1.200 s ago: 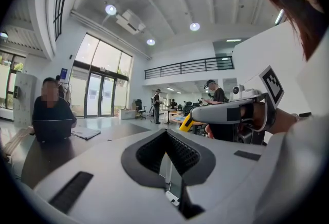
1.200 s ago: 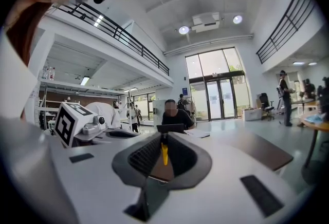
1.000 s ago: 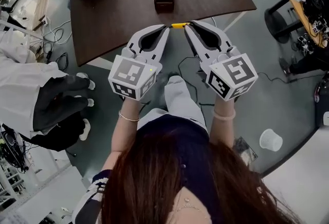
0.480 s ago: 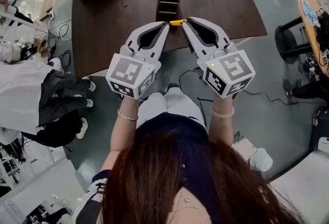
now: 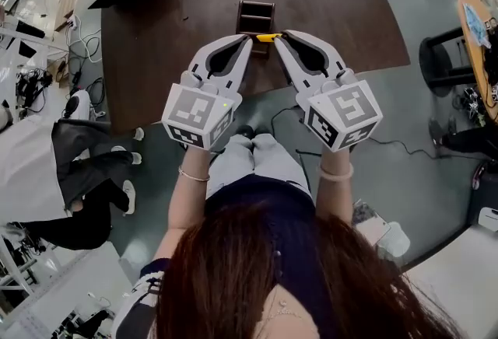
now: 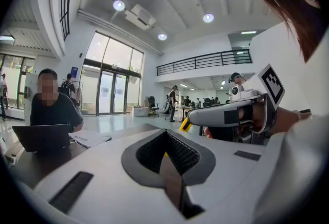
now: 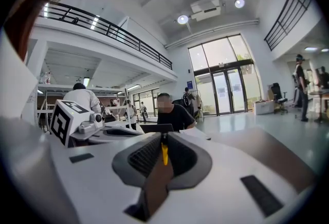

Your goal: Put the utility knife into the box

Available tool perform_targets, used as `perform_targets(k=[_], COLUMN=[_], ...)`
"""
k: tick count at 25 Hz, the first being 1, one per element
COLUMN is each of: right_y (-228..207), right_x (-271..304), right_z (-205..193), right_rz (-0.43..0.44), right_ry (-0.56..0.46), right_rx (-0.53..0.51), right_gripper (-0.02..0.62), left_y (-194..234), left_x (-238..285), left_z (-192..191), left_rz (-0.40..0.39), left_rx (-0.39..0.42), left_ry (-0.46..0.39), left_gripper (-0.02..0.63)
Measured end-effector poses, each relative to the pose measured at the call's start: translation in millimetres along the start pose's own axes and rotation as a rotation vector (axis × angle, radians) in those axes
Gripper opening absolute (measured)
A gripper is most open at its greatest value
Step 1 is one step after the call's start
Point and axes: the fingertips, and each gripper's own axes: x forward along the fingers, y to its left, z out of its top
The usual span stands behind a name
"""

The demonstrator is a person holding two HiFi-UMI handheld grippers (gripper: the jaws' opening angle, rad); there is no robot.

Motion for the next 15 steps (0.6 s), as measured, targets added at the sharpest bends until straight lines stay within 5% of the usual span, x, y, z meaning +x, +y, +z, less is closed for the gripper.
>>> perform_targets(k=[15], right_y=[-53], right_x=[59], right_z=[-121], right_rz=[-0.132], right_ry=[0.139], right_rx=[0.170], right_gripper=[0.049], left_y=[35], left_x=[41], left_z=[-85], left_rz=[-0.048], left_rx=[-0.121], left_ry=[0.036], left_gripper=[-0.008])
